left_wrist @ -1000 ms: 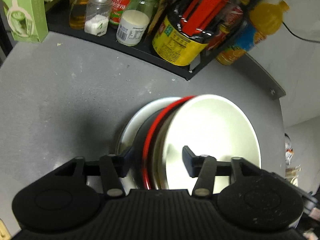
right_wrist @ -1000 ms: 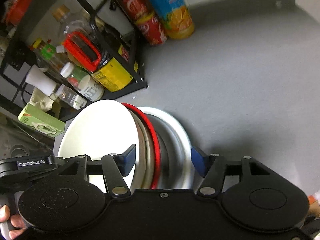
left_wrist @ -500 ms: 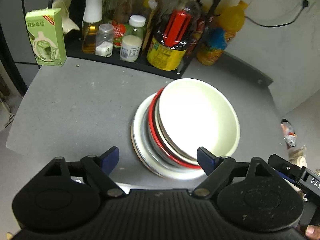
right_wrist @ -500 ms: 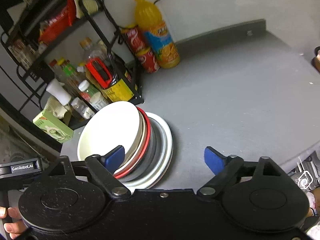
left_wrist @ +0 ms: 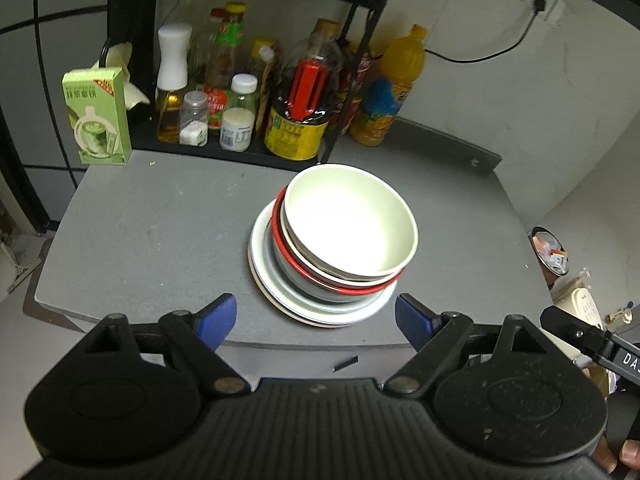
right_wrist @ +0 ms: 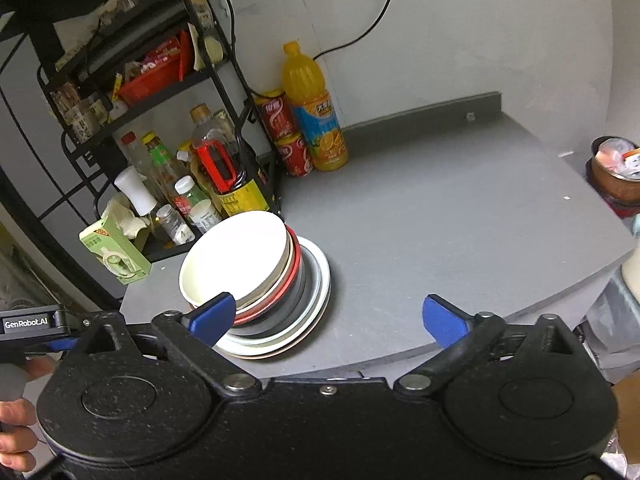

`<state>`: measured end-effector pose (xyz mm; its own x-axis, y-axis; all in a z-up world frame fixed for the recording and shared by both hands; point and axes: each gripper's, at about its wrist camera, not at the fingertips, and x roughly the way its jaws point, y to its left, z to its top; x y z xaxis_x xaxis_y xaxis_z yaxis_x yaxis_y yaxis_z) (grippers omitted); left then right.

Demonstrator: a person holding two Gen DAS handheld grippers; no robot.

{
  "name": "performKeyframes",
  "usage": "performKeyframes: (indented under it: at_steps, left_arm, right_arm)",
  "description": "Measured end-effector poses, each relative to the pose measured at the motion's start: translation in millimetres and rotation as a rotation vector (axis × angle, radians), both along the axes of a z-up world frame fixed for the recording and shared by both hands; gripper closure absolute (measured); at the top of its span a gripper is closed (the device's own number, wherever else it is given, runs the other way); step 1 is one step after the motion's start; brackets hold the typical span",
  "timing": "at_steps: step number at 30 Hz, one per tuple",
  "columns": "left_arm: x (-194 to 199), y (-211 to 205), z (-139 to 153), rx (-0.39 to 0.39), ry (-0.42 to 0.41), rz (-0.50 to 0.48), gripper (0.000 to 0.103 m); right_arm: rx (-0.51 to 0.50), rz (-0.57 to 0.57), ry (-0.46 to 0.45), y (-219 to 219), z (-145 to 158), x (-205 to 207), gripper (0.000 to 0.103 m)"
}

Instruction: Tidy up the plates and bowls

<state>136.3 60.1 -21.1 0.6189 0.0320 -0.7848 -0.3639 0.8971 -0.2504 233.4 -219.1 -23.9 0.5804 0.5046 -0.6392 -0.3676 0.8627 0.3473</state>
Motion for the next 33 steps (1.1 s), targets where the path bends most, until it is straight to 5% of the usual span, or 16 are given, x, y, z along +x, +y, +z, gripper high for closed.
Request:
performKeyframes:
  at_steps: [15, 33]
  left_arm:
    - [-53.8, -34.0, 24.7, 0.084, -0.104, -0.053, 0.003]
    - [-85.4, -48.9, 36.5, 0.129, -0.16, -0.087, 0.001]
  right_arm:
    - [-0.062, -0.057, -0.09, -32.1, 19.9, -54.0, 0.0]
    - [-0.133, -0.071, -0.15, -37.1, 29.4, -92.2, 0.0]
